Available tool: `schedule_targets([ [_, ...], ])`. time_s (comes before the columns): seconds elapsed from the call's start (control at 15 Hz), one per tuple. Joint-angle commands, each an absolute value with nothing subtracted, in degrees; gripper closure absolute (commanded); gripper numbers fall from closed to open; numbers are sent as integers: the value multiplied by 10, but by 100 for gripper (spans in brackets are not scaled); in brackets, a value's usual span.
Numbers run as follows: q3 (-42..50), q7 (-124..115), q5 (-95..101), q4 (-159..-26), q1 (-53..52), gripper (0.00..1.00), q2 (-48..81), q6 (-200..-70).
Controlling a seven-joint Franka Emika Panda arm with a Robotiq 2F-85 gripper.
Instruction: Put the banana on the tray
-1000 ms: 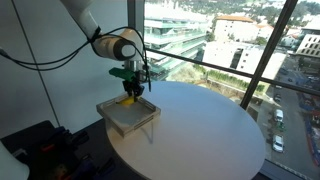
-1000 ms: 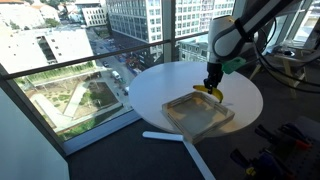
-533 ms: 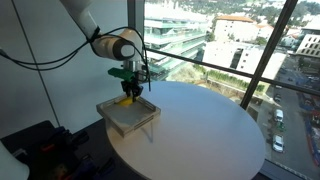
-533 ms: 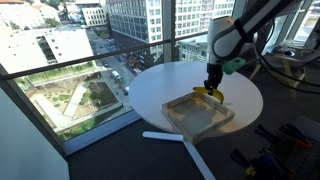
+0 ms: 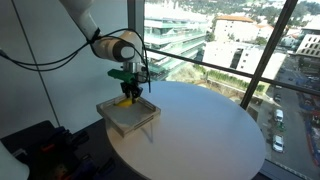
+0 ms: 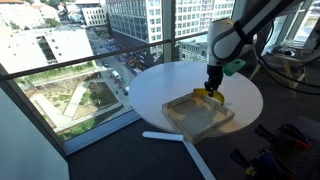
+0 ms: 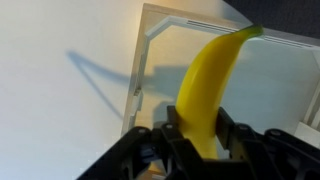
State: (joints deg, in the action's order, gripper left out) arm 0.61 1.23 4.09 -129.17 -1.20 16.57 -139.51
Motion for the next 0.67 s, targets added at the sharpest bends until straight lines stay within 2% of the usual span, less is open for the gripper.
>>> schedule_targets([
  [0.0, 0, 31, 33, -1291, -5, 84, 170, -1400],
  [0.6, -6, 43, 31, -1287, -3, 84, 198, -1431],
])
